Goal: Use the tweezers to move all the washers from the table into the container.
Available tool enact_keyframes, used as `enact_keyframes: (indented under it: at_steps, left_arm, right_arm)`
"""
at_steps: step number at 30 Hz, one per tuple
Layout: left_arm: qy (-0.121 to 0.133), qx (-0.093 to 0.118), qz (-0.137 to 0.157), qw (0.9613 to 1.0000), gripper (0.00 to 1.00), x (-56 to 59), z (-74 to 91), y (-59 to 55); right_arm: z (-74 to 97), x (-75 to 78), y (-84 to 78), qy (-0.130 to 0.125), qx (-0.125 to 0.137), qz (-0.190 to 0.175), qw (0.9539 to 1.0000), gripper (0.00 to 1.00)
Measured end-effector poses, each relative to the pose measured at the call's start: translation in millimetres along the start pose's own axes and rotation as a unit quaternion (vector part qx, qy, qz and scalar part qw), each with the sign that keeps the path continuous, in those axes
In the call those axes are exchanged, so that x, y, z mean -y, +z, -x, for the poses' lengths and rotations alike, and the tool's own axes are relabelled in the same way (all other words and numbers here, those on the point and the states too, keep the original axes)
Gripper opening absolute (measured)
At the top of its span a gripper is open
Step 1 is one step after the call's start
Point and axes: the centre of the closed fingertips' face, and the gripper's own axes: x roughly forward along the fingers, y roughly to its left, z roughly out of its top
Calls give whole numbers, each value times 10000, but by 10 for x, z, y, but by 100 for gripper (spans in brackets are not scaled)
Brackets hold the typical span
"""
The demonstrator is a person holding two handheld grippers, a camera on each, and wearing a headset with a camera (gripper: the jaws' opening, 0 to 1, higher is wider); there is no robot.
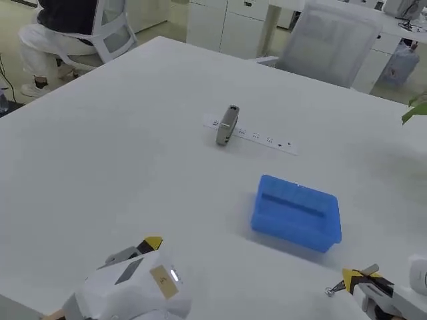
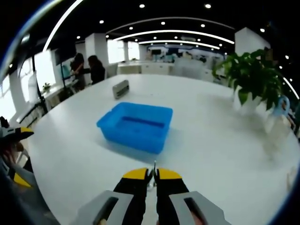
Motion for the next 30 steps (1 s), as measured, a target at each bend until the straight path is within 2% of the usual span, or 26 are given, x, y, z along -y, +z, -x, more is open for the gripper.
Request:
enact_keyframes:
  at_steps: [12,28,30]
  left_arm:
    - [25,1,1,10000,92,-11,5,3]
    - [55,-1,12,10000,92,-27,7,-1]
    - [61,-10,16,10000,92,-29,6,-4]
  right_arm:
    - [-23,15,27,-48,-16,241,9997,3]
    - [-4,-3,31,-7,1,122,9999,3]
    - [1,-18,21,-18,-29,204,9998,3]
